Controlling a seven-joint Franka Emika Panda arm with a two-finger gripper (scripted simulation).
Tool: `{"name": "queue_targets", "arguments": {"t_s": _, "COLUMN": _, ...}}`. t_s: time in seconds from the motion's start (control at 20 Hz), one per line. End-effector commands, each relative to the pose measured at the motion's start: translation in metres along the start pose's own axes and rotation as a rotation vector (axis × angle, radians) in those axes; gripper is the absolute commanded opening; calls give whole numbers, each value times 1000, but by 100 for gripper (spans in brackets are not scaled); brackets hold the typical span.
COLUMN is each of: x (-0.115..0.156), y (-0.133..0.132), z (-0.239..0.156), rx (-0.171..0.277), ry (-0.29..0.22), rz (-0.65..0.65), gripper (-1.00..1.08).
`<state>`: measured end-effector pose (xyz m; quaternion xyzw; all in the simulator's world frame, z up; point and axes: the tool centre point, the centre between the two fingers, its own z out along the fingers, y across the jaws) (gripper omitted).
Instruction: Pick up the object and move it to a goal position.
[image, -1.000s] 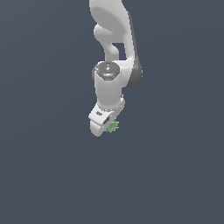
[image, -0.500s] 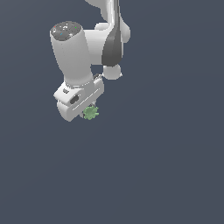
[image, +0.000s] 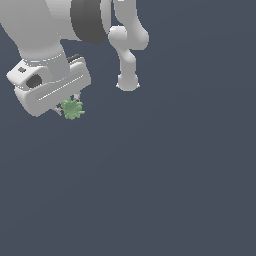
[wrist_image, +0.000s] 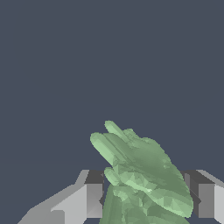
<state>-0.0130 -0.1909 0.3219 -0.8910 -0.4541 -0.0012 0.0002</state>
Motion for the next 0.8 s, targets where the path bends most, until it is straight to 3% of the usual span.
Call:
{"name": "queue_targets", "arguments": {"t_s": 0.0, "x": -15, "y": 9, "z": -17, "rx": 1, "ry": -1, "rz": -1, "gripper": -100}}
{"name": "queue_targets", "arguments": {"t_s": 0.35, "x": -39, "y": 25, "z": -45, "rx": 1, "ry": -2, "rz": -1, "gripper": -100}}
{"name": "queue_targets", "arguments": {"t_s": 0.75, "x": -45, "y": 30, "z": -52, "rx": 1, "ry": -2, "rz": 0, "gripper": -100}}
